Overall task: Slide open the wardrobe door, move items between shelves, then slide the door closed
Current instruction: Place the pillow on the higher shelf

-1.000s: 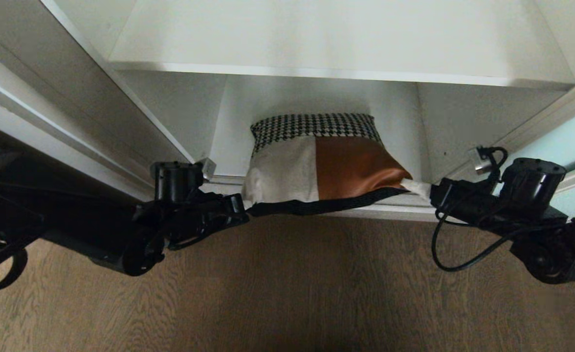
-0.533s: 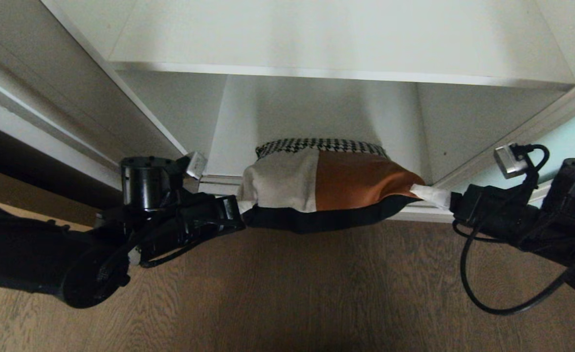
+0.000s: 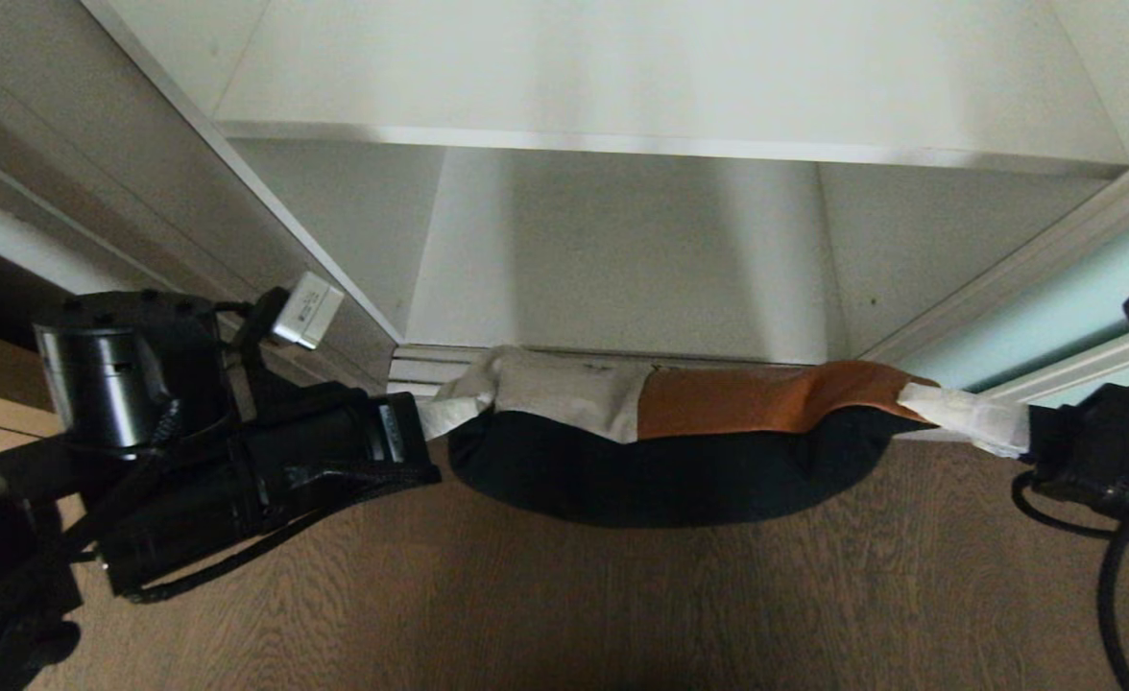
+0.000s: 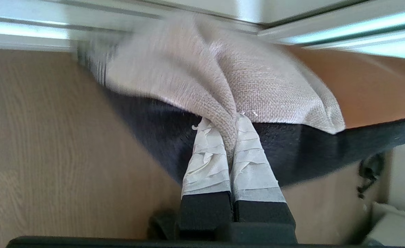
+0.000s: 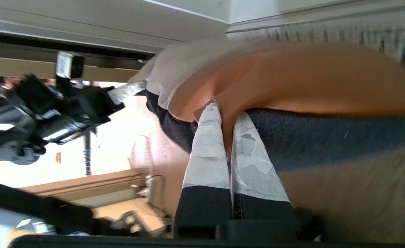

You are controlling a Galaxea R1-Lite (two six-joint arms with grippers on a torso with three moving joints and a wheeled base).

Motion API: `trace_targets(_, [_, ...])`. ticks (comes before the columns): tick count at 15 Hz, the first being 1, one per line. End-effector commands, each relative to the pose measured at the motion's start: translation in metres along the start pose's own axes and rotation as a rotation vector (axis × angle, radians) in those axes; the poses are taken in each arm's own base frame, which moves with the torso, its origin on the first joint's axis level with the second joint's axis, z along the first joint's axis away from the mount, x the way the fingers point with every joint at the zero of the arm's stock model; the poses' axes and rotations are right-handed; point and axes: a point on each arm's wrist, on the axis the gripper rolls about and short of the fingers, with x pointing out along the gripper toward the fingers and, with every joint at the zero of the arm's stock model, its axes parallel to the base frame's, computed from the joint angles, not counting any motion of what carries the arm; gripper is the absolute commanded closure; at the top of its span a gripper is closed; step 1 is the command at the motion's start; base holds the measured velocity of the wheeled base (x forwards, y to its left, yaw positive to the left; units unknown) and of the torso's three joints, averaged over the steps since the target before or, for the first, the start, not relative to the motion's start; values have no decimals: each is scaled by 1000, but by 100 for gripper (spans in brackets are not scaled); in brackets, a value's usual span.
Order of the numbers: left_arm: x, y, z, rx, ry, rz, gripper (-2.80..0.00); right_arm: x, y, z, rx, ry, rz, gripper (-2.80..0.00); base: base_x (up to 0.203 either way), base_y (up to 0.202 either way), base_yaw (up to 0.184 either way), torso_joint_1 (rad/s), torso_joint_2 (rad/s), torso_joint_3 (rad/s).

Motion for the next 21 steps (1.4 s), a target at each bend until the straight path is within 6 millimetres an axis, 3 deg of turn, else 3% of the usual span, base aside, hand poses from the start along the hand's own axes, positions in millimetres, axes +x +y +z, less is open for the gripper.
trace_targets(1, [-37,-17,10,19,-73,-53,0,-34,33,3,-28,-66,60,0,0,0,0,0,0,0])
trace_targets(5, [-90,-35,18,35,-112,-107,0,-69,60,-11,-17,-44,105,0,0,0,0,0,0,0])
trace_targets(7, [-107,-40,17,38,-107,-130,0,-84,70,-15,-22,-45,121,0,0,0,0,0,0,0])
trace_targets(14, [-110,-47,24,44,-125,-163,0,-104,86,-15,10,-37,117,0,0,0,0,0,0,0])
trace_targets(21, [-104,-43,12,33,-62,-164,0,-84,71,-15,67,22,67,0,-184,0,1,3,1,5])
